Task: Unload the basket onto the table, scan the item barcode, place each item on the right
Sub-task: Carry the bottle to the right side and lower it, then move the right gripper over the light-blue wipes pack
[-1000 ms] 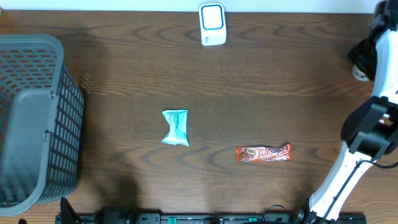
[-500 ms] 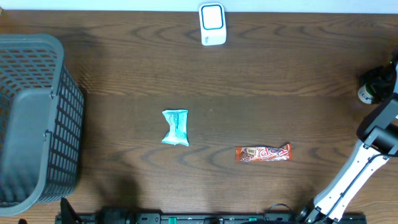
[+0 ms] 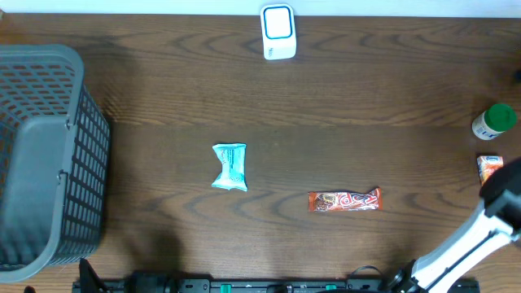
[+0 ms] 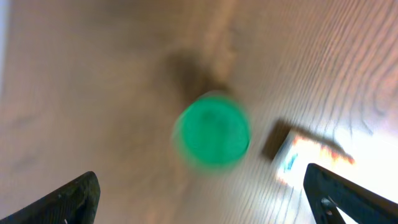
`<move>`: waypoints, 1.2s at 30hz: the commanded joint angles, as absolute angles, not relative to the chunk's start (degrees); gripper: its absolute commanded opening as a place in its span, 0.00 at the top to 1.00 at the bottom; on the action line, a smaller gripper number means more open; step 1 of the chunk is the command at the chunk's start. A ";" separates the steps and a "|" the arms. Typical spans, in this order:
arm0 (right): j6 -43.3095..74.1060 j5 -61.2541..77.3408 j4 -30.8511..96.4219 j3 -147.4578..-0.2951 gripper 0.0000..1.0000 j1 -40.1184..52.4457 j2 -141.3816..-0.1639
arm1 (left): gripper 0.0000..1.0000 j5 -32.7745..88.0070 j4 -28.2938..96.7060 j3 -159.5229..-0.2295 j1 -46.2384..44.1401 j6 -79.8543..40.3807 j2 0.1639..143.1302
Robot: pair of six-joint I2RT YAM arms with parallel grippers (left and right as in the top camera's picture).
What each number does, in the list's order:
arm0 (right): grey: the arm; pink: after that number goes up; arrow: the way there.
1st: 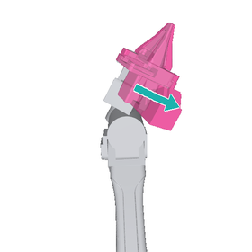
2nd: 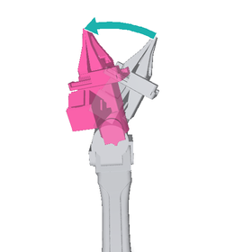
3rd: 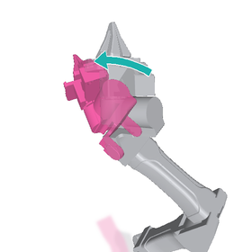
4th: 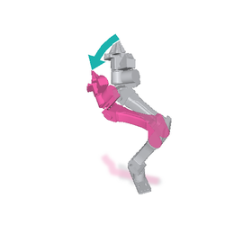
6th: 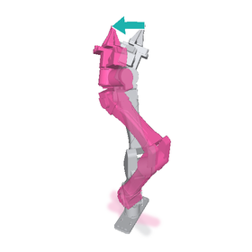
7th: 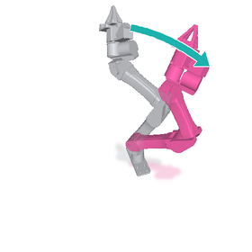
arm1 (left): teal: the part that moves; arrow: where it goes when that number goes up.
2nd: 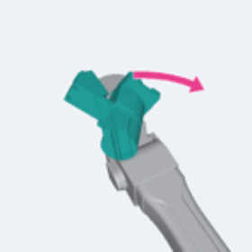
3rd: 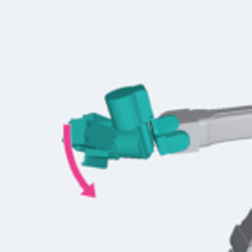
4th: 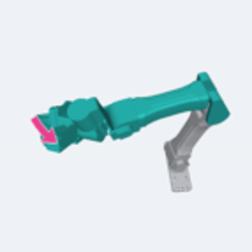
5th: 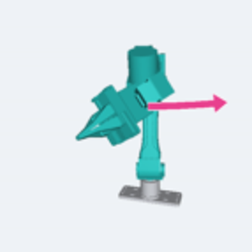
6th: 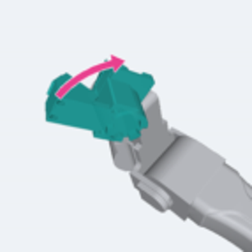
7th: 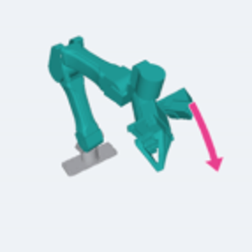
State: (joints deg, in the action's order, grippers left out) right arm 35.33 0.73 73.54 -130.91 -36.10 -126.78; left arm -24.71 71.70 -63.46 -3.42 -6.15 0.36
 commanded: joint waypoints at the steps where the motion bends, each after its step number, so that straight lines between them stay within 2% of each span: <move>1: 34.63 8.16 76.44 -132.27 0.01 -31.18 -116.60 | 0.16 -24.62 71.57 -63.57 -3.18 -6.26 0.49; 4: 33.95 8.91 81.21 -132.27 0.01 -24.91 -113.54 | 0.15 -24.62 71.59 -63.57 -3.18 -6.26 0.49; 11: 22.46 10.66 97.25 -131.02 0.02 -5.63 -112.95 | 0.15 -24.62 71.59 -63.57 -3.18 -6.26 0.49; 15: 19.77 8.84 97.19 -129.49 0.01 6.11 -112.95 | 0.15 -24.62 71.59 -63.57 -3.18 -6.26 0.49; 20: 21.41 7.92 89.54 -124.25 0.01 21.93 -113.01 | 0.15 -24.62 72.47 -63.57 -3.18 -6.26 0.49; 24: 21.41 -2.66 80.51 -115.26 0.01 33.56 -113.45 | 0.16 -24.62 72.90 -63.57 -3.18 -6.26 0.49; 36: 22.24 -16.25 62.39 -94.08 0.01 58.52 -113.54 | 0.15 -24.62 72.90 -63.57 -3.18 -6.26 0.49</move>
